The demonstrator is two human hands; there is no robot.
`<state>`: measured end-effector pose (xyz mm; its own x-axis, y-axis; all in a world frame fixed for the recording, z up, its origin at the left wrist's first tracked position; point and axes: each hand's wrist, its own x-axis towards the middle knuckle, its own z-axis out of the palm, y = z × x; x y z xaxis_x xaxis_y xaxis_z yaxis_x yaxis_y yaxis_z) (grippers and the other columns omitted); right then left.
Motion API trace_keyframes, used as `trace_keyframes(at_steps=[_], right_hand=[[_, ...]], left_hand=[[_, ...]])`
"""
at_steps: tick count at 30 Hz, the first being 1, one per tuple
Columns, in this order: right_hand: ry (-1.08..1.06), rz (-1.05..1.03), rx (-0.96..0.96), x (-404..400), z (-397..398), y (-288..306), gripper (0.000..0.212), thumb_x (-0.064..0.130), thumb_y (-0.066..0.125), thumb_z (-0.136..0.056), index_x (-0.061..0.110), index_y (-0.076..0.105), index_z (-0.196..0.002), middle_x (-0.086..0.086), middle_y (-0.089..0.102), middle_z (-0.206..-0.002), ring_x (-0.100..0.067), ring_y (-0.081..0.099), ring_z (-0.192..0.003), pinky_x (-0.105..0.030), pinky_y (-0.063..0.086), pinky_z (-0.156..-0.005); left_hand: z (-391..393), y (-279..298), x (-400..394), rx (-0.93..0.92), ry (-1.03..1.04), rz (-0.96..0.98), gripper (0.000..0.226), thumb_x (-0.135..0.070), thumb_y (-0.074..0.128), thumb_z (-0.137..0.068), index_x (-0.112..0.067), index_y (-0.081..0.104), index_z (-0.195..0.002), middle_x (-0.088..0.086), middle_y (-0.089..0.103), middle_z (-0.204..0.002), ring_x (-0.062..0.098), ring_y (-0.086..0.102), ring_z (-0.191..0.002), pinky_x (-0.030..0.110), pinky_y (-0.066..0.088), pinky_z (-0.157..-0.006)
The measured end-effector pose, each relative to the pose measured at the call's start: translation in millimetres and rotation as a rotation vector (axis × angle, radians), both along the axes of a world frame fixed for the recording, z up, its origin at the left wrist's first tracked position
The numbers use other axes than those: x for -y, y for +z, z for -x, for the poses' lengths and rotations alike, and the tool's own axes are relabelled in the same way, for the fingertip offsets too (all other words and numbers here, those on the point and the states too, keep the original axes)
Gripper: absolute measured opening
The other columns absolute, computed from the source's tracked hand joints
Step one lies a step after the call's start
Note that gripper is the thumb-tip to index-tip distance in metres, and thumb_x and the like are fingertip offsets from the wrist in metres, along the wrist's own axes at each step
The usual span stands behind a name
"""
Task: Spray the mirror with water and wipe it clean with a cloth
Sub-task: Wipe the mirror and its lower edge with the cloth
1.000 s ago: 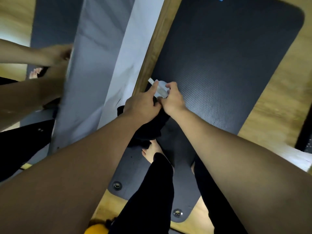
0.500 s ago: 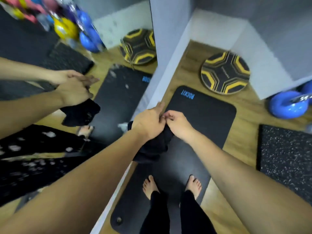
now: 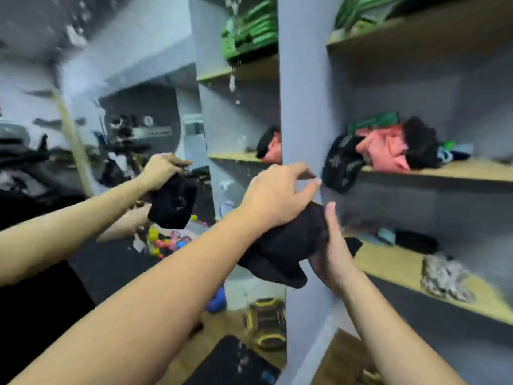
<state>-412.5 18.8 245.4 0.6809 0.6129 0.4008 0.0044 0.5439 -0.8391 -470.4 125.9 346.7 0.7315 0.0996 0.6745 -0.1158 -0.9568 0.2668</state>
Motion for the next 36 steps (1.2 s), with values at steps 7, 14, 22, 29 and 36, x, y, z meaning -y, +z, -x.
trace_keyframes(at_steps=[7, 14, 22, 29, 36], right_hand=[[-0.178, -0.008, 0.353, -7, 37, 93, 0.108, 0.069, 0.085, -0.054, 0.013, 0.049, -0.138, -0.005, 0.066, -0.132, -0.02, 0.061, -0.124, -0.045, 0.048, -0.107], [-0.077, -0.255, 0.103, -12, 46, 141, 0.055, 0.018, 0.087, -0.067, 0.006, 0.065, -0.116, -0.012, 0.075, -0.108, -0.03, 0.072, -0.103, -0.036, 0.061, -0.082], [-0.158, -0.314, -0.021, -28, 21, 170, 0.042, 0.017, 0.078, -0.083, 0.013, 0.062, -0.122, -0.009, 0.075, -0.111, -0.028, 0.073, -0.103, -0.053, 0.055, -0.096], [0.013, -0.446, -0.093, -43, -11, 203, 0.051, 0.022, 0.071, -0.083, 0.011, 0.06, -0.132, -0.018, 0.071, -0.119, -0.039, 0.067, -0.112, -0.068, 0.046, -0.1], [0.051, -0.317, 0.111, -45, -58, 225, 0.034, 0.023, 0.07, -0.081, 0.02, 0.07, -0.115, -0.014, 0.073, -0.117, -0.038, 0.066, -0.115, -0.07, 0.043, -0.102]], left_hand=[[28, 120, 6, 0.406, -0.013, 0.103, 0.048, -0.048, 0.055, -0.098, -0.021, 0.033, -0.064, -0.006, 0.039, -0.055, 0.019, 0.041, -0.058, 0.043, 0.042, -0.064], [40, 141, 14, 0.494, 0.089, 0.109, 0.06, -0.048, 0.048, -0.101, -0.017, 0.024, -0.055, -0.002, 0.031, -0.045, 0.027, 0.035, -0.056, 0.038, 0.025, -0.06], [43, 163, 5, 0.532, 0.154, -0.049, 0.041, -0.057, 0.045, -0.096, -0.02, 0.054, -0.082, -0.011, 0.045, -0.048, 0.011, 0.059, -0.06, 0.038, -0.009, -0.128], [15, 180, -18, 0.346, 0.19, -0.194, 0.044, -0.051, 0.063, -0.093, -0.023, 0.049, -0.123, -0.004, 0.054, -0.12, 0.018, 0.054, -0.116, 0.047, 0.037, -0.112], [-18, 229, -50, -0.077, 0.089, 0.02, 0.048, -0.064, 0.072, -0.084, -0.018, 0.063, -0.073, -0.01, 0.066, -0.063, 0.003, 0.062, -0.057, 0.018, 0.046, -0.054]])
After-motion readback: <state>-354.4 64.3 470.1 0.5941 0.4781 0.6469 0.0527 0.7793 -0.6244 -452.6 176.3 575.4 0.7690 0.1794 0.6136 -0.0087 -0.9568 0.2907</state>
